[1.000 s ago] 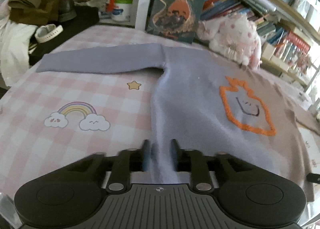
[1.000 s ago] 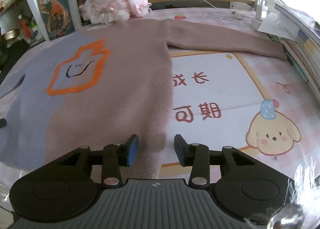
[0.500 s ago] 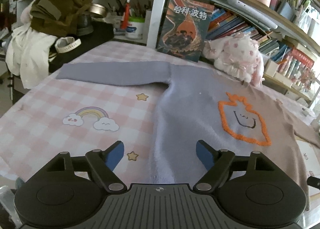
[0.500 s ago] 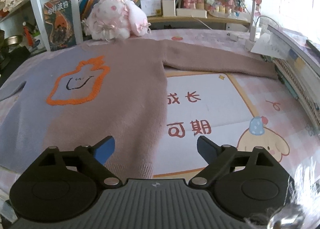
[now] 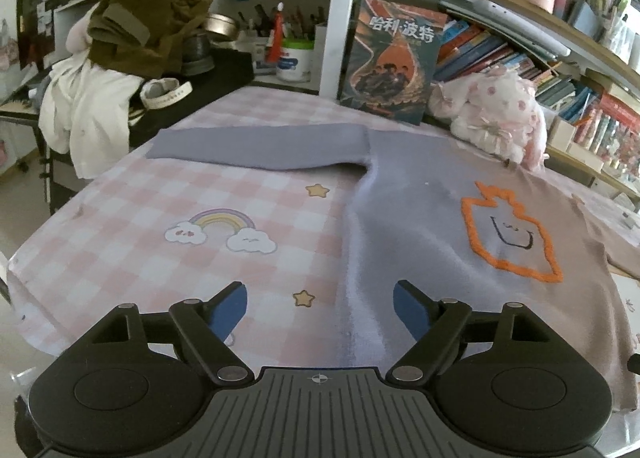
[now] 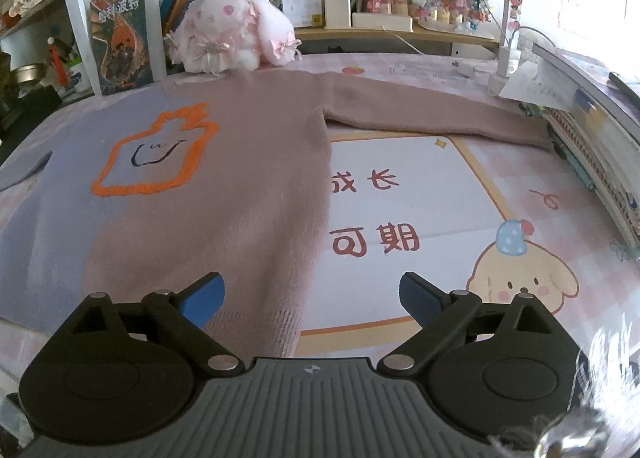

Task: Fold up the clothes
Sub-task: 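Open the left gripper and withdraw both grippers from the sweater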

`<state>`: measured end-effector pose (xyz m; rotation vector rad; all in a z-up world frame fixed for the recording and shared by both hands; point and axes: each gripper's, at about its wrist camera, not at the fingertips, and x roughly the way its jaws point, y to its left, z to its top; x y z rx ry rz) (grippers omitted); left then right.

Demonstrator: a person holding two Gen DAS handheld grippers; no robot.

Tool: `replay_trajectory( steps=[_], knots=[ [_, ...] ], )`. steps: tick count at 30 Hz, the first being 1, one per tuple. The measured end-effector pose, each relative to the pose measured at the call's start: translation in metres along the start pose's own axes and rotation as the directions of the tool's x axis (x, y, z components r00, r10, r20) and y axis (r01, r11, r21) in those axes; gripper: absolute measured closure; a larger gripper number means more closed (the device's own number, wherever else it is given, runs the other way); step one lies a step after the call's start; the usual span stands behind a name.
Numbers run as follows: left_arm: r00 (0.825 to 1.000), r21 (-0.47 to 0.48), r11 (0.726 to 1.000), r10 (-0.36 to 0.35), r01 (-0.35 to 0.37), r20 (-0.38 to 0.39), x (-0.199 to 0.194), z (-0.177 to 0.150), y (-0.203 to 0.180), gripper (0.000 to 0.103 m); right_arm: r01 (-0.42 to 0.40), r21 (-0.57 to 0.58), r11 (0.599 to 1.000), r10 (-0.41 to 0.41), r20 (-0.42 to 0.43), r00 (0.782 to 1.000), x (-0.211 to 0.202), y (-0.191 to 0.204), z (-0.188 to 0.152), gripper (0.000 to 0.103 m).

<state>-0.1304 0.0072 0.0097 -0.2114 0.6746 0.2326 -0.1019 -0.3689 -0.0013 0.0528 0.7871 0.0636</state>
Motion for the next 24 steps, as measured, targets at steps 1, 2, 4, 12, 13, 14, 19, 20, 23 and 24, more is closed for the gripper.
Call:
replay_trajectory(
  steps=[1,2,4,12,13,14,19,20,23,24],
  knots=[
    [1.0,-0.002,1.0,0.003,-0.003,0.0,0.0,0.0,0.001,0.02,0.0,0.001,1.0,0.0,-0.001,1.0,0.0,0.0,-0.001,0.008],
    [1.0,-0.003,1.0,0.006,-0.006,-0.001,0.0,0.0,0.003,0.02,0.001,0.001,1.0,-0.001,-0.001,1.0,0.0,0.002,-0.001,0.008],
    [1.0,0.0,1.0,0.003,-0.003,-0.001,0.002,0.001,0.008,0.02,0.007,-0.006,1.0,-0.007,0.004,1.0,0.0,0.006,0.001,0.008],
    [0.999,-0.012,0.999,-0.049,0.049,-0.017,0.022,0.014,0.042,0.02,0.067,0.026,0.997,-0.068,0.025,0.997,-0.003,0.034,0.004,0.008],
    [0.998,-0.004,0.998,-0.058,0.058,-0.021,0.025,0.017,0.047,0.02,0.08,0.042,0.996,-0.081,0.025,0.996,-0.004,0.039,0.004,0.008],
    [0.997,0.004,0.998,-0.067,0.067,-0.024,0.028,0.021,0.052,0.02,0.091,0.058,0.994,-0.093,0.023,0.995,-0.005,0.044,0.003,0.008],
    [0.994,-0.004,0.994,-0.107,0.107,-0.031,0.045,0.04,0.084,0.02,0.114,0.107,0.988,-0.117,0.02,0.993,-0.012,0.079,-0.001,0.008],
    [0.993,-0.002,0.993,-0.115,0.115,-0.033,0.048,0.043,0.09,0.02,0.126,0.103,0.987,-0.129,0.019,0.991,-0.013,0.088,-0.002,0.008],
    [0.99,0.013,0.99,-0.137,0.138,-0.031,0.057,0.054,0.108,0.02,0.142,0.12,0.983,-0.146,0.023,0.989,-0.013,0.111,-0.003,0.008],
    [0.989,0.017,0.99,-0.142,0.142,-0.029,0.06,0.058,0.114,0.02,0.145,0.127,0.981,-0.149,0.024,0.988,-0.013,0.118,-0.004,0.008]
  ],
)
